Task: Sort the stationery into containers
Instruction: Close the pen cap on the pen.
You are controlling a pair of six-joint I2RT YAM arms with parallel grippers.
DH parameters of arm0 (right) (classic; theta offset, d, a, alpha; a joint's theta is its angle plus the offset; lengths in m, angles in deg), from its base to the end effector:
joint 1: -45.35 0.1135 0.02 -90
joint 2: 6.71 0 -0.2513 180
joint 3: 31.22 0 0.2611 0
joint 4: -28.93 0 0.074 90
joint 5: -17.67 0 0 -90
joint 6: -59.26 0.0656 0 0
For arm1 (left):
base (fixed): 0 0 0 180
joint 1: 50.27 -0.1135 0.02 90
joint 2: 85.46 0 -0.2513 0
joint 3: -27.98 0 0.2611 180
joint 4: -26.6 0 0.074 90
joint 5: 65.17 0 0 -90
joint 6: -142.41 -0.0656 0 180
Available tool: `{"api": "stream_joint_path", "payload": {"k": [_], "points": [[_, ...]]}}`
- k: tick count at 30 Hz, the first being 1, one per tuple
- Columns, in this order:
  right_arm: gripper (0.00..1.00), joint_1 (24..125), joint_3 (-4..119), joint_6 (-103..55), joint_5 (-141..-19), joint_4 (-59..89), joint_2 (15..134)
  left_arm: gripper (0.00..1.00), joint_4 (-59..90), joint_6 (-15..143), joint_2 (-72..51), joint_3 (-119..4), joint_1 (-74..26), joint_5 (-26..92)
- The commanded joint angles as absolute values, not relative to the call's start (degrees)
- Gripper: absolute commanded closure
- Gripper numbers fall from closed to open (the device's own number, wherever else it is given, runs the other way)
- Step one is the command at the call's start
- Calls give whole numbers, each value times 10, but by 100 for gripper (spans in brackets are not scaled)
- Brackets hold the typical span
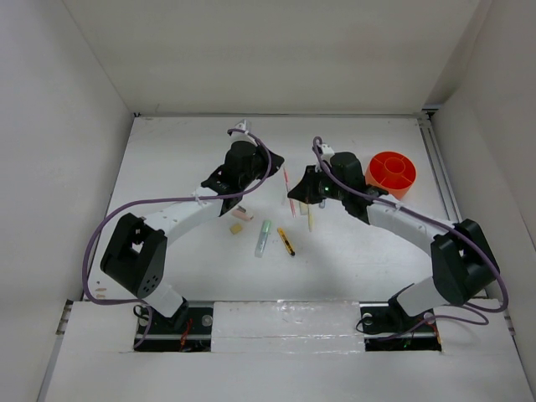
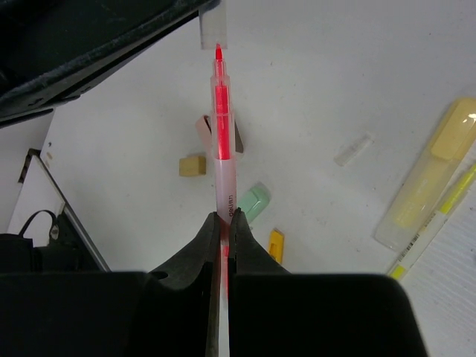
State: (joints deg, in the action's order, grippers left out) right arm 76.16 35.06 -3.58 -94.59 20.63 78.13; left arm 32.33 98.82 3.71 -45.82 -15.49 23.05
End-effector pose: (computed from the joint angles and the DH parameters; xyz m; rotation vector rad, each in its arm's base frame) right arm 0.3008 0.2083 0.2198 -0.3275 2.1358 1.0079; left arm 0.3344 -0.2298 0.2722 -0.2115 1.8375 -0.9945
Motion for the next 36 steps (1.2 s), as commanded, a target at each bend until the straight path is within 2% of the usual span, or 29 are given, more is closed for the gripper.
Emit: {"api": "stream_joint_path", "payload": {"k": [1,31,36], "points": [[100,762,379,-45,-946,223,775,100,345,991,16,-462,-155,233],[100,730,431,-60,-951,213,793,100,440,978,11,-392,-155,284],[100,730,453,-44,-960,251,805,100,450,989,17,-401,-144,303]]}}
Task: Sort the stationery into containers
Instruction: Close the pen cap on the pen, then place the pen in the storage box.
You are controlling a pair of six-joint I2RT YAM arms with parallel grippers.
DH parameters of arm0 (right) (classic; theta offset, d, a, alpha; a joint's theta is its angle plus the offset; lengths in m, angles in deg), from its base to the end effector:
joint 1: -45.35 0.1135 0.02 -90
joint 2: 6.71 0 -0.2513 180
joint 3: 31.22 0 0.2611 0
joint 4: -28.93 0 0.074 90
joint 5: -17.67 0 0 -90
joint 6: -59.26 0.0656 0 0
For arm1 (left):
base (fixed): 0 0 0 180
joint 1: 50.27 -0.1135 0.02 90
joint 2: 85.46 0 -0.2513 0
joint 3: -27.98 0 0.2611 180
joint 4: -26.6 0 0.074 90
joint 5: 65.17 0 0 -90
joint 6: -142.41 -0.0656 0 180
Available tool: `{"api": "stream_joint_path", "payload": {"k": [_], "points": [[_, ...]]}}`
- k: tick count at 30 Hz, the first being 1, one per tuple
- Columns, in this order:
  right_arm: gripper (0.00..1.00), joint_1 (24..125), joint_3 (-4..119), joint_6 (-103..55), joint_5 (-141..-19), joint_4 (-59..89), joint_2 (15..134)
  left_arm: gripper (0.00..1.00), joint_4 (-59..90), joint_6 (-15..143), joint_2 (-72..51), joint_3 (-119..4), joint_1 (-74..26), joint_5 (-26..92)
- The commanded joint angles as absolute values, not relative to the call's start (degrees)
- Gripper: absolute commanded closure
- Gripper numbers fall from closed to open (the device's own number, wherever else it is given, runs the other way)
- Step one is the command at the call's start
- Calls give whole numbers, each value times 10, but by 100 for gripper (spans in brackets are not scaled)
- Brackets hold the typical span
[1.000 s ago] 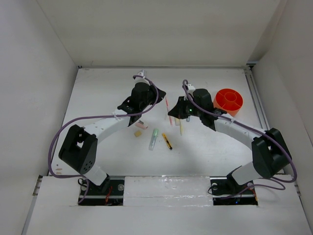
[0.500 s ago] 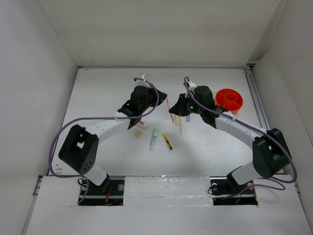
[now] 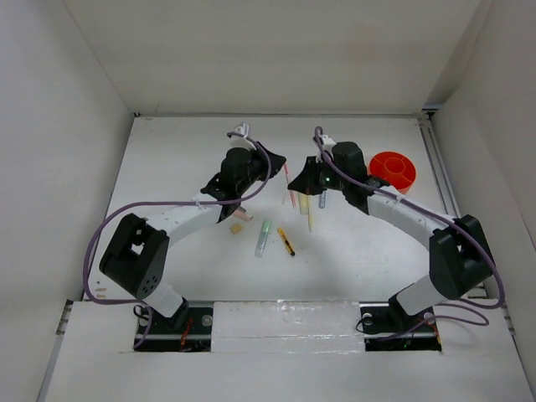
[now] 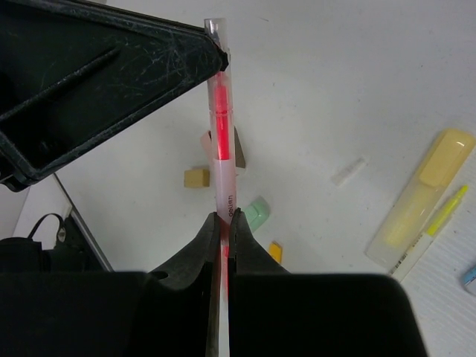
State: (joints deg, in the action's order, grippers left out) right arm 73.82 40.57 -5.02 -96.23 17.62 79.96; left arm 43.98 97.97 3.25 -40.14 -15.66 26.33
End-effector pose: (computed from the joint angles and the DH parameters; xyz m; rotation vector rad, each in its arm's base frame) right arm 0.3196 0.2035 0.2382 -0.3302 2.1132 1.0008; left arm 0.3267 -0.2275 0.2651 -0.1448 1.7365 -1.0783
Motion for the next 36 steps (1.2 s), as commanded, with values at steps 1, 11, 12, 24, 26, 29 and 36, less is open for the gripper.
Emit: {"api": "stream_joint_path", "payload": {"k": [1,11,12,24,26,29,36], "points": [[100,730,459,-44,-960,251,805,100,445,983,23,-409,-144,303],[100,704,474,-44,-973,287,805,100,456,966,12,-382,-134,303],[100,704,468,-44,-986,298,805,100,456,966,7,-382,-134,303],[100,715,348,-94,-990,407,776,15,303,923,-11,-547,-134,282],[100,715,342,-94,-984,407,769,9,296,923,-16,-556,-134,273],[100,708,336,-94,-984,407,763,7,296,911,-29,-568,-134,264],[100,624,275,-133,-860,395,692,0,115,976,-25,-646,-161,90]]}}
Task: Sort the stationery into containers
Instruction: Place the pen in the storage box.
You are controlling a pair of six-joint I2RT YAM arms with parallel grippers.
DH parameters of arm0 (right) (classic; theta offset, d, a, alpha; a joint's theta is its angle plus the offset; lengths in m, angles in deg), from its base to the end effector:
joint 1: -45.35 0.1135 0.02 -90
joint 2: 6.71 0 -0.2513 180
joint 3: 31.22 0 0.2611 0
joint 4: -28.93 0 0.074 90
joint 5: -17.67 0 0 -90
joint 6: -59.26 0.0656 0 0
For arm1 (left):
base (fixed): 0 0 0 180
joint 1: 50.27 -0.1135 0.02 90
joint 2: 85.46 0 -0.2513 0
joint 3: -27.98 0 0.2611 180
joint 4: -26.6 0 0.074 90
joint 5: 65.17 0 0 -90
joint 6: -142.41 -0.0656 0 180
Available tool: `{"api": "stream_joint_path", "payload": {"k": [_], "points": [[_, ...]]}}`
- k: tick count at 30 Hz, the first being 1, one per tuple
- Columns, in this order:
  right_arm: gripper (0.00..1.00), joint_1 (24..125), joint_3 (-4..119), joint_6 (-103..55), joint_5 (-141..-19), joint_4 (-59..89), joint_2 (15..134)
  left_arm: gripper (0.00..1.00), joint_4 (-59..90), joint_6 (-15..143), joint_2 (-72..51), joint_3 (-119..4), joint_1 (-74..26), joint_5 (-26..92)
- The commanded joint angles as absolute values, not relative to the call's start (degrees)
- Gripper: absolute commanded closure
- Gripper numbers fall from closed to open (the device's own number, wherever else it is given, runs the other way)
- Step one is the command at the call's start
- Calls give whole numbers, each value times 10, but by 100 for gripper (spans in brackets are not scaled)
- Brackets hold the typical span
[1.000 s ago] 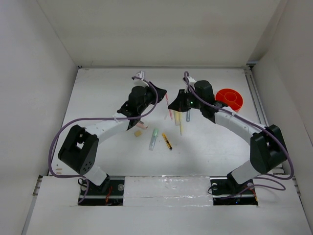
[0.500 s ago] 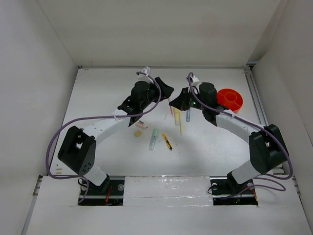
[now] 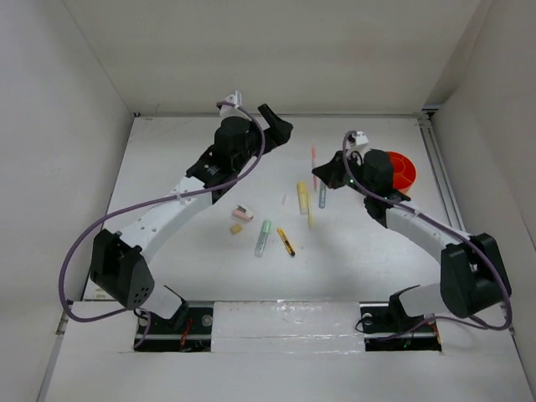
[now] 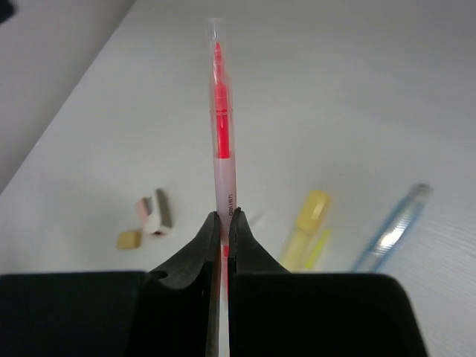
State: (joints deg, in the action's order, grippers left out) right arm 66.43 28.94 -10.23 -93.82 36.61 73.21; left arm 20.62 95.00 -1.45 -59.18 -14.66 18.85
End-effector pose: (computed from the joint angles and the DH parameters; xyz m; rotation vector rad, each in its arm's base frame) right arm 0.3215 0.1497 0.2444 -0.2894 1.8254 0.8485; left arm 0.3239 -0.2236 0.3709 -0.1885 1.6980 -0.9551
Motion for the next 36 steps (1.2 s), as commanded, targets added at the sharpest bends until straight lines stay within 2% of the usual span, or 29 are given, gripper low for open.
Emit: {"api": "stream_joint_path", "payload": {"k": [1,5,11,19,36], "points": [[100,600,267,-143,-839,401,682,0,107,962,-15,-681,-161,90],[100,563,230,-197,-765,431,626,0,100,922,23,-715,-161,121],[100,495,256,-258,-718,396,615,0,200,911,25,-629,-161,229],[100,431,256,-288,-730,403,635,0,260,875,25,-600,-134,281],[100,425,262,-269,-793,471,741,0,273,864,30,-588,-134,293]]}}
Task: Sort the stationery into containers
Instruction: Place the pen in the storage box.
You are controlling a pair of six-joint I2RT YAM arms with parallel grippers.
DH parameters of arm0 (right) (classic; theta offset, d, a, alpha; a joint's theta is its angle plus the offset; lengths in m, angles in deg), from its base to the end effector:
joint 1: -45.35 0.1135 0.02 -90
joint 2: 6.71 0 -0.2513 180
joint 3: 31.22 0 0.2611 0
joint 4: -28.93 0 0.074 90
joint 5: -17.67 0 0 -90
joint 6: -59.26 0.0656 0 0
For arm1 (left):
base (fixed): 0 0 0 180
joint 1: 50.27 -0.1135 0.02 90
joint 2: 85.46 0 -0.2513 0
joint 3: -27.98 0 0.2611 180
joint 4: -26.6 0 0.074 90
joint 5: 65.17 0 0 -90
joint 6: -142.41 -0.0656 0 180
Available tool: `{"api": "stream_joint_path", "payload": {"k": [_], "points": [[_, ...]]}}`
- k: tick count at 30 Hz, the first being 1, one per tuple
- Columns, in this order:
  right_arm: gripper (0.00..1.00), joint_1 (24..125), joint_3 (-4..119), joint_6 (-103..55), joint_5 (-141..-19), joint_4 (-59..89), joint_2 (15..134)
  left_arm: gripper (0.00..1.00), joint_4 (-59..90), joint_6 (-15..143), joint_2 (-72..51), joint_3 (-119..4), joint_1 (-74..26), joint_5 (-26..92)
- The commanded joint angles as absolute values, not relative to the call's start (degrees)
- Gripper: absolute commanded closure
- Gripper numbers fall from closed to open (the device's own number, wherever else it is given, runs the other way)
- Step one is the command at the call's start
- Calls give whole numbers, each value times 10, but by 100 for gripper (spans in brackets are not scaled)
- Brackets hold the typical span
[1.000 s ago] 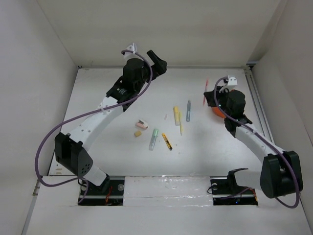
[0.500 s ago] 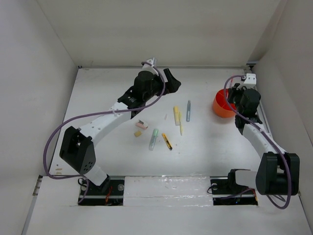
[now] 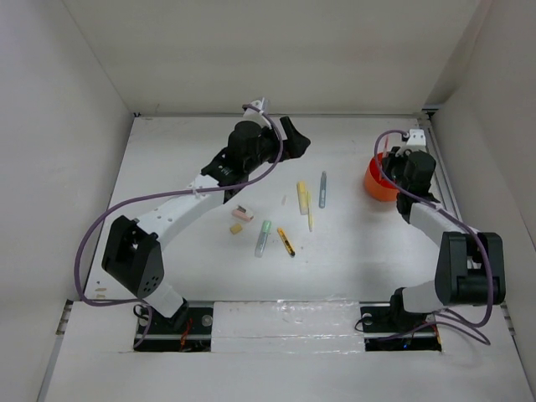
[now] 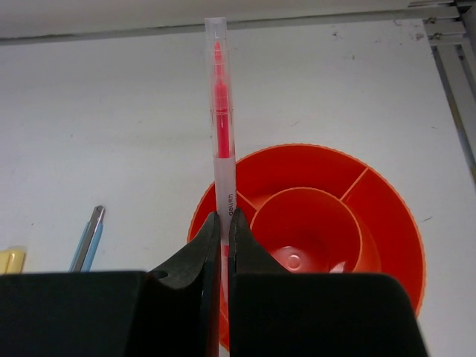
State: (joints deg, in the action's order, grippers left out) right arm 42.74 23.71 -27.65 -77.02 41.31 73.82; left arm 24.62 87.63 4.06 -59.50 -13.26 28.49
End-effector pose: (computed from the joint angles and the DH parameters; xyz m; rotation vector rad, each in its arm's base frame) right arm 0.3497 -0.0106 0.2167 0.0312 1.8012 0.0797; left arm 0.3312 -0.2549 0.3457 0.0790 1.7392 -1.0011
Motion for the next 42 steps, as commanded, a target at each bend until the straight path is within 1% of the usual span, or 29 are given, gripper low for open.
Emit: {"api": "stream_joint_path", "payload": {"k": [1,8,15,25,27,32,36,37,39,41,42], "points": [[100,425,262,-269,-793,477,748,0,279,864,30,-588,-134,293],[100,419,262,-256,-787,477,762,0,284,864,43,-588,-134,298],[100,419,304,-256,-791,395,782,0,268,870,49,-594,-134,293],[100,425,328,-250,-786,335,804,0,258,870,54,-599,-134,287],[97,430,334,-250,-786,324,804,0,258,870,59,-599,-134,287],[85,430,334,-245,-777,317,804,0,247,870,60,-605,-134,282],[73,435,329,-240,-777,317,804,0,239,876,70,-611,-134,270],[67,440,329,-240,-777,317,804,0,233,876,70,-611,-134,264],[61,446,329,-240,-771,312,791,0,228,881,75,-616,-134,264],[57,452,323,-240,-764,312,782,0,222,881,81,-616,-134,250],[57,452,323,-240,-764,312,782,0,212,881,81,-623,-134,250]]}}
